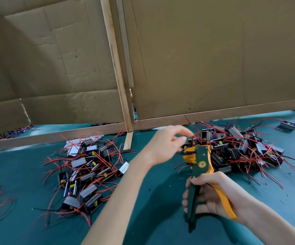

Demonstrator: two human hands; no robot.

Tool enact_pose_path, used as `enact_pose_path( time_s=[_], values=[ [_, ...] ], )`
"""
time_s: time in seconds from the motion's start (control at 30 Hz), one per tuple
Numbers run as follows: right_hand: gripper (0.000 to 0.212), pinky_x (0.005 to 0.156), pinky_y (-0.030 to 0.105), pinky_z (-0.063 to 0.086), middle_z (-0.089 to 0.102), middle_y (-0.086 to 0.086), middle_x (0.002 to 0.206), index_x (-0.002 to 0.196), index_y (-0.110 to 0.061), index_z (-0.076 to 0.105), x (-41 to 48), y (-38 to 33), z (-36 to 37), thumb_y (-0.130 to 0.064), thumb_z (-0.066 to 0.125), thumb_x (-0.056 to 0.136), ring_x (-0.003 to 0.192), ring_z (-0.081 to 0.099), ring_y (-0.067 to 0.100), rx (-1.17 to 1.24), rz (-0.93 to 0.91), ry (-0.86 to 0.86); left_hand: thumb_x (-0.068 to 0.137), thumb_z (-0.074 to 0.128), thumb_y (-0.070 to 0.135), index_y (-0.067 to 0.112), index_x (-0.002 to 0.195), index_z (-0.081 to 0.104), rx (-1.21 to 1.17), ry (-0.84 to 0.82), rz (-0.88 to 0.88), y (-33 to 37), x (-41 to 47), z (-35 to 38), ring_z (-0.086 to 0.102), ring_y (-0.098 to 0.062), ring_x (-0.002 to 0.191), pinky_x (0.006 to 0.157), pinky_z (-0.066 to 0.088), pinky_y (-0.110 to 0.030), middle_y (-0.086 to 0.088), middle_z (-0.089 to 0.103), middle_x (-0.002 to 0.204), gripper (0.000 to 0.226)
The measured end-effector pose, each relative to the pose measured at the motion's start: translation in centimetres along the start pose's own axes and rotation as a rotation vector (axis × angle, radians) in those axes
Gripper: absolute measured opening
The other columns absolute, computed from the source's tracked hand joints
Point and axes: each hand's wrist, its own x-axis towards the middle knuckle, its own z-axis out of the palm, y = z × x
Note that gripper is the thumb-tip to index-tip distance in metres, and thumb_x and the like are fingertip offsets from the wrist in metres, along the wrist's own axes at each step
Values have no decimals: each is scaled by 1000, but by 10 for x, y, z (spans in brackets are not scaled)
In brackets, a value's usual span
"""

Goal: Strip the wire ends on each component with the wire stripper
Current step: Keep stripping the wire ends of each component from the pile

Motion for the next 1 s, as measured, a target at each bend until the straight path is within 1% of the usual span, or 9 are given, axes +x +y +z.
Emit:
enact_pose_path(
  time_s=[0.07, 0.13, 0.23, 0.3, 0.47, 0.63, 0.77, 0.9, 1.0],
  values=[
    [16, 68, 50, 58, 62, 28, 79, 74, 2, 68, -2, -1, 2, 0, 64, 58, 71, 67, 41, -3, -8, -4, 96, 46, 10, 17, 94, 66, 234, 86, -179, -21, -11, -25, 64, -26, 95, 79, 56, -35, -2, 64, 99, 21],
    [20, 67, 50, 58, 63, 29, 80, 75, 3, 68, -3, 0, 4, -5, 67, 56, 70, 67, 41, -6, -5, -3, 94, 47, 15, 17, 86, 60, 603, 57, -447, -46, -21, -49, 63, -31, 91, 75, 51, -35, -6, 60, 88, 16],
    [15, 66, 50, 58, 62, 29, 80, 73, 3, 69, -4, 0, 6, -5, 66, 60, 71, 67, 41, -15, -4, 8, 92, 51, 20, 8, 110, 59, 865, -103, -771, -71, -36, -62, 57, -25, 81, 68, 43, -32, -3, 55, 79, 23],
    [13, 67, 51, 58, 62, 29, 80, 74, 4, 68, -3, 1, 6, -2, 65, 63, 71, 67, 42, -20, -3, 16, 90, 56, 24, 8, 115, 58, 895, -142, -830, -81, -41, -58, 58, -25, 90, 72, 44, -32, -4, 58, 93, 30],
    [20, 65, 50, 58, 63, 30, 81, 76, 4, 67, -3, 0, 3, -2, 68, 58, 71, 67, 42, -5, -12, 34, 80, 69, 28, 8, 112, 59, 886, -104, -726, -84, -37, -45, 56, -24, 80, 66, 43, -31, -4, 56, 91, 40],
    [20, 67, 51, 58, 63, 29, 80, 75, 4, 68, -2, -2, -1, -6, 68, 58, 72, 67, 43, 19, -47, 50, 76, 74, 28, 20, 100, 68, 483, -109, -375, -84, -29, -30, 58, -19, 100, 89, 48, -34, -2, 67, 103, 26],
    [22, 68, 52, 58, 63, 29, 79, 73, 4, 70, -2, -4, -2, -3, 69, 52, 72, 67, 43, 33, -69, 54, 78, 75, 25, 30, 103, 69, 572, -93, -133, -86, -23, -16, 45, -15, 99, 89, 38, -34, 8, 65, 107, 26],
    [19, 67, 52, 58, 63, 28, 79, 71, 4, 70, -2, -5, -3, -10, 67, 58, 70, 68, 42, 50, -88, 68, 81, 56, -4, 32, 106, 67, 698, -177, -151, -91, -24, -15, 43, -20, 116, 98, 33, -35, 8, 57, 123, 45],
    [17, 67, 52, 58, 64, 29, 80, 73, 4, 71, -2, -6, -6, -9, 66, 63, 71, 68, 42, 55, -103, 71, 75, 45, -12, 24, 99, 63, 501, -18, -211, -86, -25, -19, 48, -18, 112, 93, 40, -32, 4, 55, 110, 47]
  ],
)
